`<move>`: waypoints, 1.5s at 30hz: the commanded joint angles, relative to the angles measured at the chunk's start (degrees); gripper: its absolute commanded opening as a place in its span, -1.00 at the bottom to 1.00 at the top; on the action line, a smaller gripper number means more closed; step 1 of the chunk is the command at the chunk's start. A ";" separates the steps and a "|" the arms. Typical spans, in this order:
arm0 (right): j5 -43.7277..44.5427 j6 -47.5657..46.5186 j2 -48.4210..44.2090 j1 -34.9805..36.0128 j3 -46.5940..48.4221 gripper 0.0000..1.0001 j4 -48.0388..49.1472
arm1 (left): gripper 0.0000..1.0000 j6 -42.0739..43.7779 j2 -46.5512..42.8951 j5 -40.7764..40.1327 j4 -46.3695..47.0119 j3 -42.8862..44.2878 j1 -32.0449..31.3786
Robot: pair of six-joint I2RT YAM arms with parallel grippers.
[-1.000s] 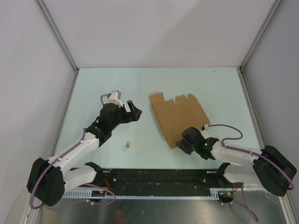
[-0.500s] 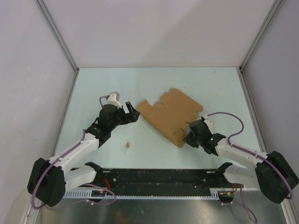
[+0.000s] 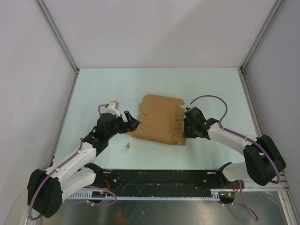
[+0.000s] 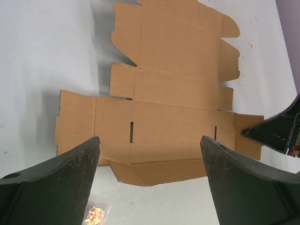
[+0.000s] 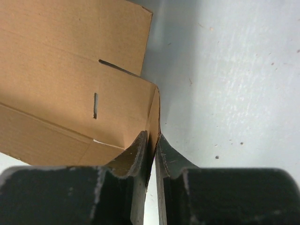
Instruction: Fold the paper box
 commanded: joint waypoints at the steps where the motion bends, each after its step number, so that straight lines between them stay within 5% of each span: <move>1: -1.48 -7.86 0.15 -3.35 3.69 -0.65 -3.16 | 0.82 -2.21 -4.07 2.73 -0.41 -1.85 0.31; 7: -0.27 -7.79 -0.54 -7.14 7.29 0.07 -5.79 | 0.63 -7.31 -7.23 4.05 -2.26 -4.49 0.05; 11: -2.10 0.55 -3.97 -7.85 8.00 0.10 -7.64 | 0.52 -11.52 -9.69 3.35 -4.52 -4.84 -3.10; 18: 2.99 25.76 -10.56 -0.76 7.13 0.39 -17.47 | 0.64 -18.73 -14.09 -7.19 -13.85 -3.35 -10.67; 23: 5.28 43.94 -12.41 6.91 6.42 0.44 -19.59 | 0.80 -20.14 -12.26 -10.45 -15.79 -2.56 -12.87; 29: 9.50 53.38 -11.10 11.40 5.72 0.47 -20.04 | 0.85 -21.99 -9.53 -13.61 -16.23 -1.77 -14.72; 45: 9.76 50.06 -5.20 9.65 4.49 0.40 -15.20 | 0.80 -19.01 -8.46 -19.94 -16.84 1.05 -15.33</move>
